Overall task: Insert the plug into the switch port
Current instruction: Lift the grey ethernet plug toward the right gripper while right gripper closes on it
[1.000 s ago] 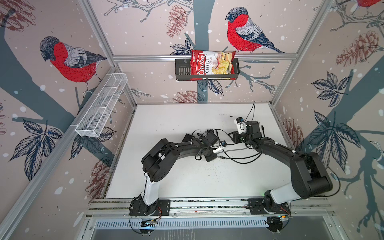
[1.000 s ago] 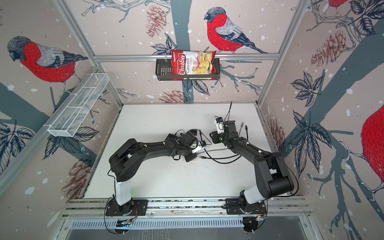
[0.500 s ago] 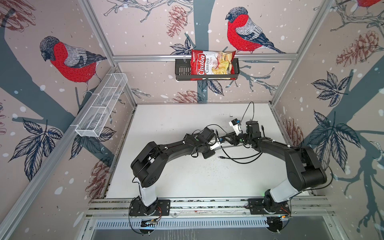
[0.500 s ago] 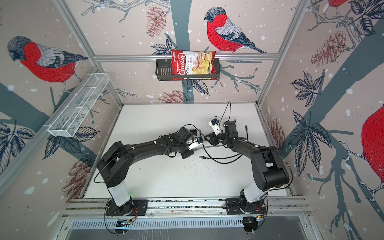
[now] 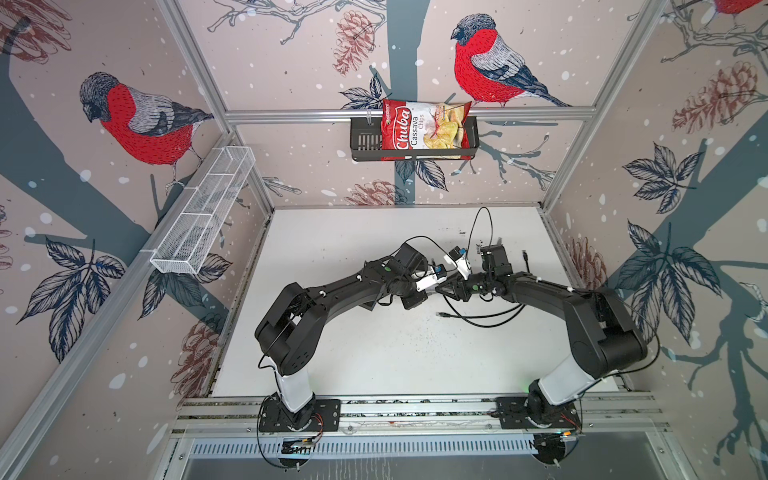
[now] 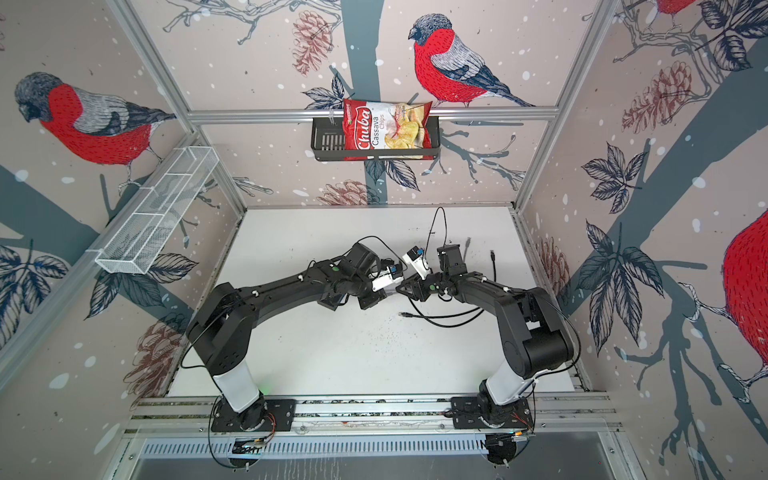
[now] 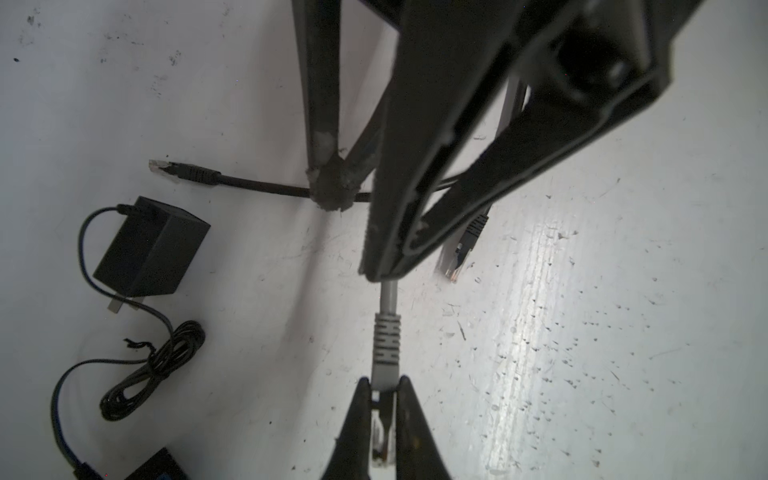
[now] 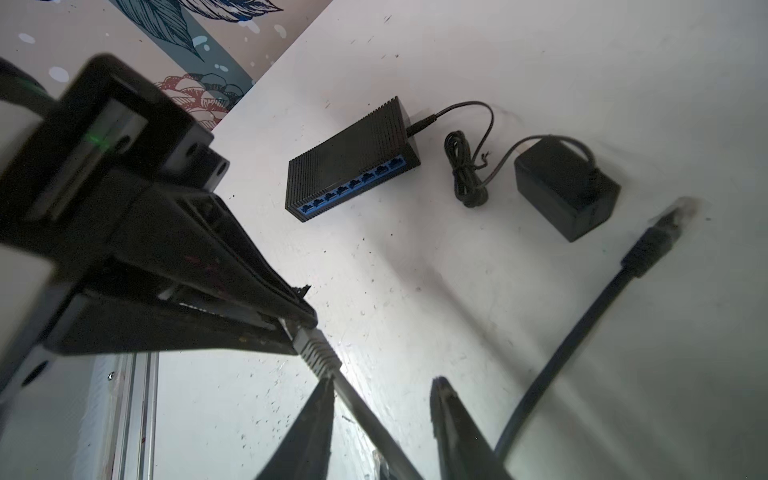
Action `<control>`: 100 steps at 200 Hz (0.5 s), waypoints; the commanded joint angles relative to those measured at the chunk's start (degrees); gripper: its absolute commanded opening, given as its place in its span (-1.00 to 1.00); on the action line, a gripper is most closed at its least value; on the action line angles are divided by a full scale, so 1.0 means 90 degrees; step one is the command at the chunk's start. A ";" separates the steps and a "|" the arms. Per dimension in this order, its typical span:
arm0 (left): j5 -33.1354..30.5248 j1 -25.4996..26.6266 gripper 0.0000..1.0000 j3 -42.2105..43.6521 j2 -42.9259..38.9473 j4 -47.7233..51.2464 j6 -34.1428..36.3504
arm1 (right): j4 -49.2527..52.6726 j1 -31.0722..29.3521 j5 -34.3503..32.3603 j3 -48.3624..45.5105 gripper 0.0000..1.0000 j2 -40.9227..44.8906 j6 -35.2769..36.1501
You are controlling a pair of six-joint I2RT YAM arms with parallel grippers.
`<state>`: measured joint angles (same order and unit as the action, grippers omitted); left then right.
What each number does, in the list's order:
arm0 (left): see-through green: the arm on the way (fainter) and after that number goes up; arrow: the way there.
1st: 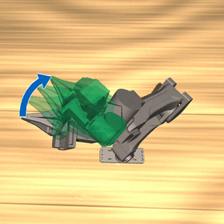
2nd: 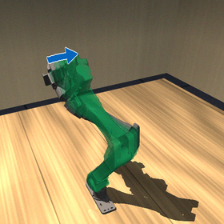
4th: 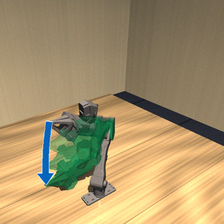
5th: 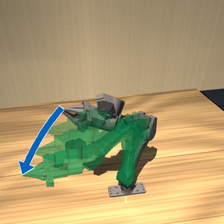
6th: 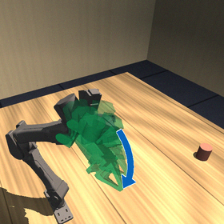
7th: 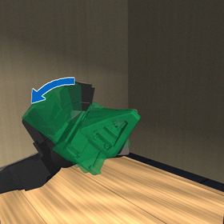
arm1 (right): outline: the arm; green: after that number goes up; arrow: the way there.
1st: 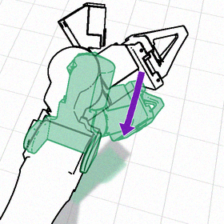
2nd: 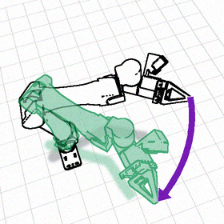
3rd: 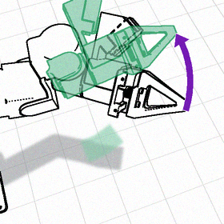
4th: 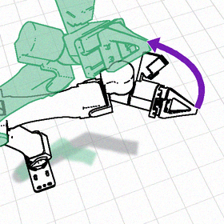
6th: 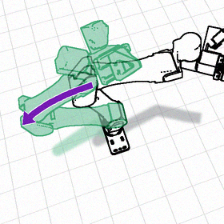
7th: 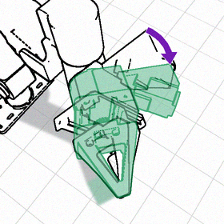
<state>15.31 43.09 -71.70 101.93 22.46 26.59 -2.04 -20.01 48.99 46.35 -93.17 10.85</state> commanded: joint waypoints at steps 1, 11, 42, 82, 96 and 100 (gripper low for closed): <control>0.0338 -0.0099 -0.75 -0.0065 -0.0054 0.0287 0.0106 | 0.0071 -0.0072 0.0261 -0.0007 -0.19 0.0010 0.0171; 0.0406 -0.0122 -0.75 -0.0080 -0.0065 0.0302 0.0112 | 0.0104 -0.0121 0.0312 0.0047 -0.19 -0.0016 0.0200; 0.0619 -0.0139 -0.75 -0.0138 -0.0112 0.0332 0.0122 | 0.0159 -0.0293 0.0336 0.0197 -0.19 -0.0106 0.0267; 0.0769 -0.0169 -0.74 -0.0298 -0.0119 0.0586 0.0214 | 0.0129 -0.0432 0.0243 0.0307 -0.19 -0.0248 0.0353; 0.0791 -0.0188 -0.74 -0.0339 -0.0132 0.0689 0.0257 | 0.0186 -0.0468 0.0263 0.0350 -0.19 -0.0299 0.0427; 0.0785 -0.0197 -0.74 -0.0344 -0.0129 0.0697 0.0258 | 0.0223 -0.0480 0.0269 0.0364 -0.19 -0.0323 0.0450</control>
<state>19.84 41.67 -73.95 101.25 26.81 27.66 -1.23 -23.75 50.85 48.86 -95.29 13.26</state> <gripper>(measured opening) 0.128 0.406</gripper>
